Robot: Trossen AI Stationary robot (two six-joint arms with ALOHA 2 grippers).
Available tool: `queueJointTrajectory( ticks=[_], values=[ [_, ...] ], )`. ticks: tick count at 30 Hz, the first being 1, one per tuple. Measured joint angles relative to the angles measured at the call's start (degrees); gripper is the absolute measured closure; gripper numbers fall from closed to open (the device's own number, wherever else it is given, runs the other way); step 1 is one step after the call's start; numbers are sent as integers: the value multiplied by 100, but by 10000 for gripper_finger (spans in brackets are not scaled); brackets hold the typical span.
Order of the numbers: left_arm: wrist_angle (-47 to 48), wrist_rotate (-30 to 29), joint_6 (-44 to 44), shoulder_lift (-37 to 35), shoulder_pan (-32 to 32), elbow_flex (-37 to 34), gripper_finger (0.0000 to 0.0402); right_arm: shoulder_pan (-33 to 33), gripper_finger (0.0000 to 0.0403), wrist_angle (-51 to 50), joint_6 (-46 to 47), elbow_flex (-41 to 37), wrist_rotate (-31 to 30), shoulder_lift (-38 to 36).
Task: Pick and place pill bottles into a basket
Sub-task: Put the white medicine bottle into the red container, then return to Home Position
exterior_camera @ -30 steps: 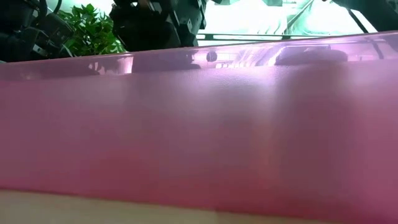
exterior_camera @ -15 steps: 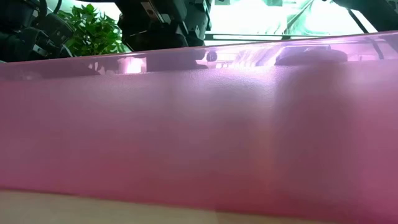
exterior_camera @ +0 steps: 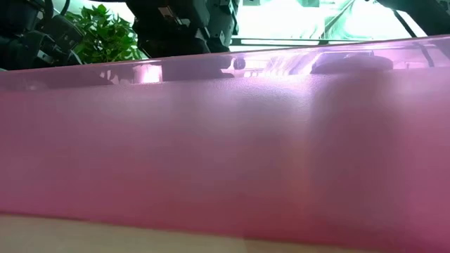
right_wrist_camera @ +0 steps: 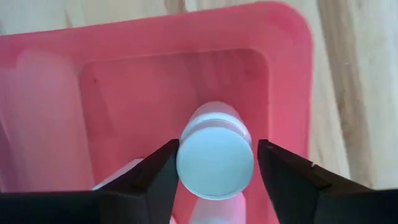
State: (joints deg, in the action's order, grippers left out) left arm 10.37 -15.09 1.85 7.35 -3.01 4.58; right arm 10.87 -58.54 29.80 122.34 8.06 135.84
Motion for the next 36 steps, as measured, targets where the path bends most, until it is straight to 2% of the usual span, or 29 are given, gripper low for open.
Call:
queueJointTrajectory(
  ticks=[7,13,23,29,36],
  values=[
    [0,0,0,0,0,0,318,0,160,8,-11,0,-121,1],
    [-2,2,0,0,0,0,318,11,142,-59,-82,127,-127,-2],
    [-2,0,0,0,0,0,318,26,139,-779,-342,1267,-486,-8],
    [-2,1,0,0,0,0,318,105,139,-820,-610,1058,-519,-596],
    [0,2,0,0,0,0,318,468,139,-935,-1381,1060,-1232,-1204]
  ],
)
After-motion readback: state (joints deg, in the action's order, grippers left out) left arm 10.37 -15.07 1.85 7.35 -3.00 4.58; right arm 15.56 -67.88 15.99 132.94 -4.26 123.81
